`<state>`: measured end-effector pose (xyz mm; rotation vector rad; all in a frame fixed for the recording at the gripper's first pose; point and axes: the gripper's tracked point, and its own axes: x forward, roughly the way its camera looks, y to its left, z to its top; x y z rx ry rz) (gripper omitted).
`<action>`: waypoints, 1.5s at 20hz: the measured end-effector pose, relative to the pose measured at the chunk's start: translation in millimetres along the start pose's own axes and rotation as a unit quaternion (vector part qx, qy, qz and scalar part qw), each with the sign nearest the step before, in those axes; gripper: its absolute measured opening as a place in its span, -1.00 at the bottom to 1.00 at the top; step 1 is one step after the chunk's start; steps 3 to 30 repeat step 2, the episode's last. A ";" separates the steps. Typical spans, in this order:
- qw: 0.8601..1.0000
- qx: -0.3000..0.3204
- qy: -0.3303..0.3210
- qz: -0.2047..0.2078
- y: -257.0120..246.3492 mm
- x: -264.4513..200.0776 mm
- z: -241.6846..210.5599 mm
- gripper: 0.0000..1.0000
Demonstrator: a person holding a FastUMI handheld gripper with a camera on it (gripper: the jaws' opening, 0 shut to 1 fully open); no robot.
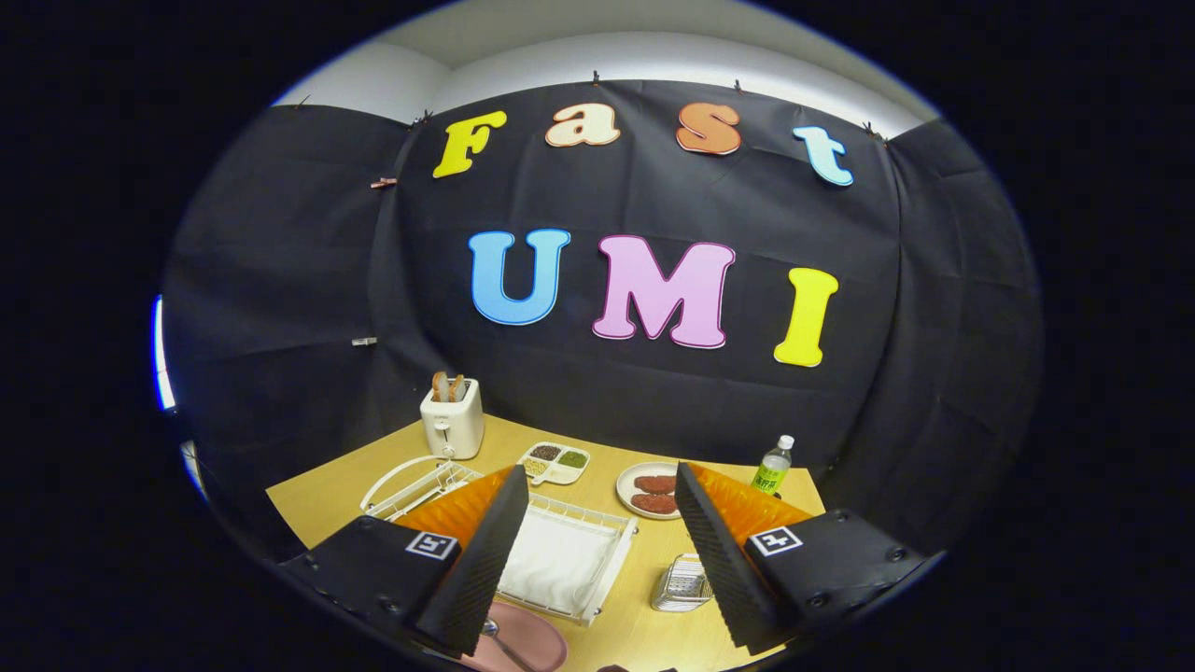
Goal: Take the plate from the dish rack, then take the spoon from the basket and place it into the plate.
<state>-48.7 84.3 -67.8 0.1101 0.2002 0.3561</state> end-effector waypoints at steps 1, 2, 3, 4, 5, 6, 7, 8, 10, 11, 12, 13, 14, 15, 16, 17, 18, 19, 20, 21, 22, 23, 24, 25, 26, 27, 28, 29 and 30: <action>1.000 0.000 -0.003 -0.001 0.1 1.0 1.1 0.94; 1.000 -0.001 -0.003 -0.002 -0.1 1.8 2.1 0.95; 1.000 -0.001 -0.003 -0.002 -0.1 1.8 2.1 0.95; 1.000 -0.001 -0.003 -0.002 -0.1 1.8 2.1 0.95; 1.000 -0.001 -0.003 -0.002 -0.1 1.8 2.1 0.95; 1.000 -0.001 -0.003 -0.002 -0.1 1.8 2.1 0.95; 1.000 -0.001 -0.003 -0.002 -0.1 1.8 2.1 0.95; 1.000 -0.001 -0.003 -0.002 -0.1 1.8 2.1 0.95; 1.000 -0.001 -0.003 -0.002 -0.1 1.8 2.1 0.95; 1.000 -0.001 -0.003 -0.002 -0.1 1.8 2.1 0.95; 1.000 -0.001 -0.003 -0.002 -0.1 1.8 2.1 0.95; 1.000 -0.001 -0.003 -0.002 -0.1 1.8 2.1 0.95; 1.000 -0.001 -0.003 -0.002 -0.1 1.8 2.1 0.95; 1.000 -0.001 -0.003 -0.002 -0.1 1.8 2.1 0.95; 1.000 -0.001 -0.003 -0.002 -0.1 1.8 2.1 0.95; 1.000 -0.001 -0.003 -0.002 -0.1 1.8 2.1 0.95; 1.000 -0.001 -0.003 -0.002 -0.1 1.8 2.1 0.95; 1.000 -0.001 -0.003 -0.002 -0.1 1.8 2.1 0.95; 1.000 -0.001 -0.003 -0.002 -0.1 1.8 2.1 0.95; 1.000 -0.001 -0.003 -0.002 -0.1 1.8 2.1 0.95; 1.000 -0.001 -0.003 -0.002 -0.1 1.8 2.1 0.95; 1.000 -0.001 -0.003 -0.002 -0.1 1.8 2.1 0.95; 1.000 -0.001 -0.003 -0.002 -0.1 1.8 2.1 0.95; 1.000 -0.001 -0.003 -0.002 -0.1 1.8 2.1 0.95; 1.000 -0.001 -0.003 -0.002 -0.1 1.8 2.1 0.95; 1.000 -0.001 -0.003 -0.002 -0.1 1.8 2.1 0.95; 1.000 -0.001 -0.003 -0.002 -0.1 1.8 2.1 0.95; 1.000 -0.001 -0.003 -0.002 -0.1 1.8 2.1 0.95; 1.000 -0.001 -0.003 -0.002 -0.1 1.8 2.1 0.95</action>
